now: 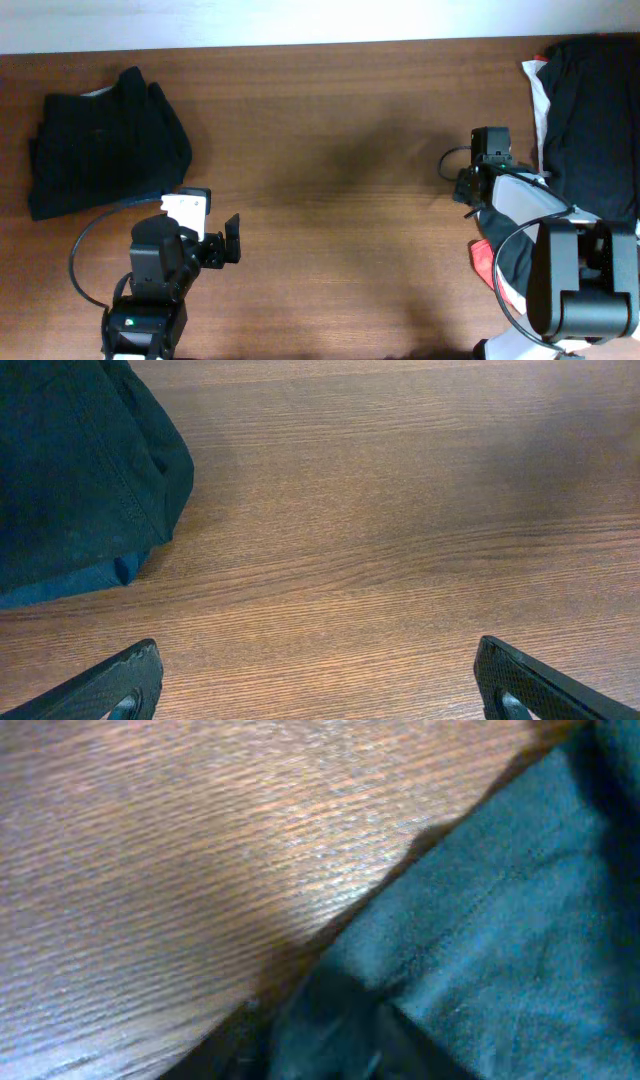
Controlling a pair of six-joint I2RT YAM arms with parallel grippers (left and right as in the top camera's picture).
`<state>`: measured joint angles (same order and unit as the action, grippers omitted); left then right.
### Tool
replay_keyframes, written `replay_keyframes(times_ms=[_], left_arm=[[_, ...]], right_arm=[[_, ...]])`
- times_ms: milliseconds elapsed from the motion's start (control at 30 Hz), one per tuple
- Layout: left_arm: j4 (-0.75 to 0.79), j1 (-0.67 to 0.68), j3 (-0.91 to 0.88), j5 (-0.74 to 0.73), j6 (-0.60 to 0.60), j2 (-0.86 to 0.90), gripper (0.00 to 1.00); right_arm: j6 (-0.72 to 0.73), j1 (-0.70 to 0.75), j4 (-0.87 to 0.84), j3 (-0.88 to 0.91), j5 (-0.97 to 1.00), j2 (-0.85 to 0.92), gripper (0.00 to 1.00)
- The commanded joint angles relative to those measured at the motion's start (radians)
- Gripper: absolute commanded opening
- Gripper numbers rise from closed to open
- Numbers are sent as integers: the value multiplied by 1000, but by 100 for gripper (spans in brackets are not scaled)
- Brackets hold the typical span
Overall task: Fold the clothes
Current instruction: 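Reach the right gripper into the right pile and grasp the black NIKE shirt, then drag the black shirt leftward onto the open table with the right gripper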
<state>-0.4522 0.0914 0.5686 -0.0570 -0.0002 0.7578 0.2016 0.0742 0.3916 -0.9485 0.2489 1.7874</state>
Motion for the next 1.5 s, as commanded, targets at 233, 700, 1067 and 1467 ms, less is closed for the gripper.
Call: replay_keyframes(times_ms=[233,700,1067,1467], left_arm=[[2,-2,19,-19,-7,2,99],[2,-2,19,-19,-7,2,99],[3,-2,19,-19,-7,2,99],[2,-2,19,-19,-7,2,99]], right_arm=[[-2,6,39,-40,36,-21,11],[78,13,418,-362,11,-135,4],[-325,-261,790,-739,-758,-297,4],[-240,-674,558,-739,-716,-108,4]])
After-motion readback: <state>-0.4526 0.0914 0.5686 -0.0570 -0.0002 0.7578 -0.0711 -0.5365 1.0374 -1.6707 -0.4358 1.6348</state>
